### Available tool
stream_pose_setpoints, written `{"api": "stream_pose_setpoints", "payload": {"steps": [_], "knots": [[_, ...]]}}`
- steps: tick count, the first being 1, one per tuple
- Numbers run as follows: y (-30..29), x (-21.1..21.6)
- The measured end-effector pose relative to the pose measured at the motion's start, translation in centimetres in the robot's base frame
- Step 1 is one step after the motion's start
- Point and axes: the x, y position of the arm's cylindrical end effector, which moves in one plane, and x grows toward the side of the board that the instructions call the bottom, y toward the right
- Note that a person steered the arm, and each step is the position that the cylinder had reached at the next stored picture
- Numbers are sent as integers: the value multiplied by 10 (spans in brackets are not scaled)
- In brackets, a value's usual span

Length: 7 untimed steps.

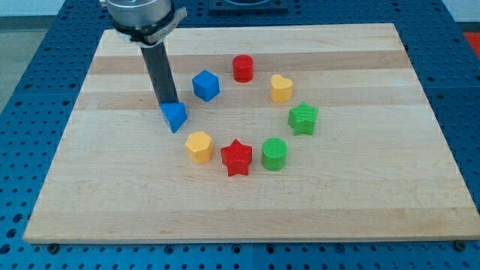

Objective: Move the blue triangle to the top left of the yellow hexagon

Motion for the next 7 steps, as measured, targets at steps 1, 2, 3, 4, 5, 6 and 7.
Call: {"api": "stream_pose_setpoints", "payload": {"steps": [1,2,3,4,5,6,7], "knots": [[-1,10],[-1,18],[5,17],[-7,0],[-30,9],[-41,55],[-34,111]]}}
